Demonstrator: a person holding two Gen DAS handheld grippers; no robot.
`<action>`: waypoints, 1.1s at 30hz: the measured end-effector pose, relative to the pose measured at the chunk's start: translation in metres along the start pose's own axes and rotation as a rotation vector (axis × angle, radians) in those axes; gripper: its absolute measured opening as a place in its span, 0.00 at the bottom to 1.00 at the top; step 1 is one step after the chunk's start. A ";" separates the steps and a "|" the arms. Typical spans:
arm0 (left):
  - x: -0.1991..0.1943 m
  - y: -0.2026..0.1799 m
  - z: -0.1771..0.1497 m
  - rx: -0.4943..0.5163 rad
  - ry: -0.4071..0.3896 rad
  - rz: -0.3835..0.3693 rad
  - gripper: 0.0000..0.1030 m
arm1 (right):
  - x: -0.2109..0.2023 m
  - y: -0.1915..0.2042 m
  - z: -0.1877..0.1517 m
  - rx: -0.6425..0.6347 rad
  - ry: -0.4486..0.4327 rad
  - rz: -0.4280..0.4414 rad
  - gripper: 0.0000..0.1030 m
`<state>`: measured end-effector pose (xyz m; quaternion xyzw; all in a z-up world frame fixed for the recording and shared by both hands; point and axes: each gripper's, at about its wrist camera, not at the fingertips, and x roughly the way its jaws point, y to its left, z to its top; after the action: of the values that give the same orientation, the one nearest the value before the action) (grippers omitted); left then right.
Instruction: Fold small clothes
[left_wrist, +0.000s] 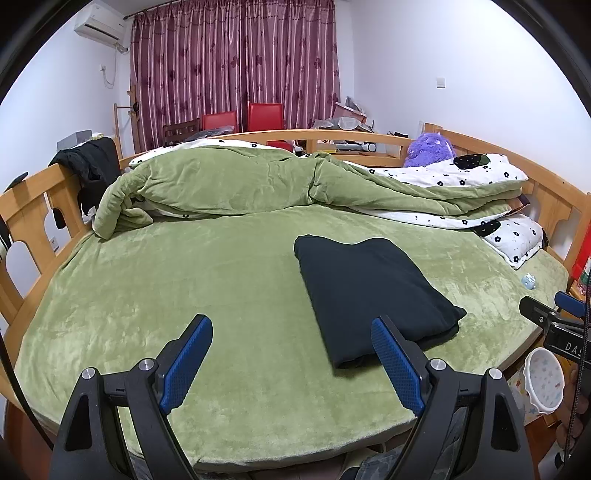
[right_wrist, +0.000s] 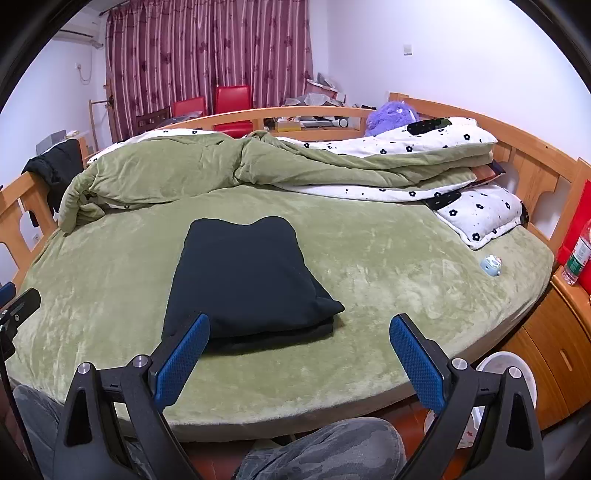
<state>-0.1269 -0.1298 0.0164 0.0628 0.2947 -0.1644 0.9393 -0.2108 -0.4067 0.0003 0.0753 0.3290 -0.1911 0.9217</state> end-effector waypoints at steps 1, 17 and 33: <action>0.001 0.000 0.000 0.001 -0.001 0.000 0.85 | 0.000 0.001 0.000 -0.001 0.000 0.002 0.94; -0.006 0.004 0.001 -0.007 -0.009 0.007 0.85 | -0.001 0.004 0.000 0.000 0.000 0.004 0.94; -0.009 0.004 0.002 -0.013 -0.013 0.006 0.85 | -0.002 0.006 0.000 0.001 -0.002 0.008 0.94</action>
<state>-0.1312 -0.1237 0.0235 0.0565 0.2895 -0.1599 0.9420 -0.2095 -0.4003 0.0014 0.0767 0.3276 -0.1878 0.9228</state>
